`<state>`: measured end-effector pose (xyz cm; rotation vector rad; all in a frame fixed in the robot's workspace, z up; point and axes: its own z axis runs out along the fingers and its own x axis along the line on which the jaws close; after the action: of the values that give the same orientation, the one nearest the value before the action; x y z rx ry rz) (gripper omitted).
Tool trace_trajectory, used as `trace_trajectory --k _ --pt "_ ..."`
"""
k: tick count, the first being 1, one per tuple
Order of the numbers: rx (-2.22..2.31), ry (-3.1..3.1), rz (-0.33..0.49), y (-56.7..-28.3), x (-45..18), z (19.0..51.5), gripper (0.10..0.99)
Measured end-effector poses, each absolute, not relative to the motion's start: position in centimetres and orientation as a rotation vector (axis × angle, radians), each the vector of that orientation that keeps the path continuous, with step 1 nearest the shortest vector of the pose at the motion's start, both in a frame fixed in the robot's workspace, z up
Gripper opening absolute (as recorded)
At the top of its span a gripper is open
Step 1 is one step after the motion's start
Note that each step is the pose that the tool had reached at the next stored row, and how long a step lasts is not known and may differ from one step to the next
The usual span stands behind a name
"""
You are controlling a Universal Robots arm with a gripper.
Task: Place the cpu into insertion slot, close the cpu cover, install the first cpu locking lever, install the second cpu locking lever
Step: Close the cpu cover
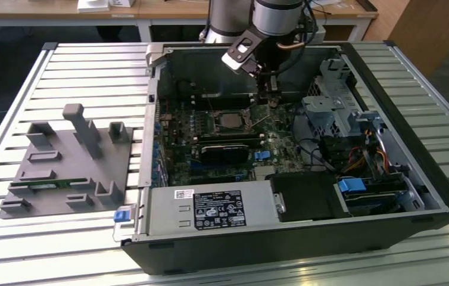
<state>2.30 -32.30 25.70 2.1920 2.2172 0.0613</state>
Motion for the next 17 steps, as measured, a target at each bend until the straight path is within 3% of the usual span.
trace_trajectory --k 17 --pt "2.187 2.210 0.045 -31.9 4.1 25.5 0.118"
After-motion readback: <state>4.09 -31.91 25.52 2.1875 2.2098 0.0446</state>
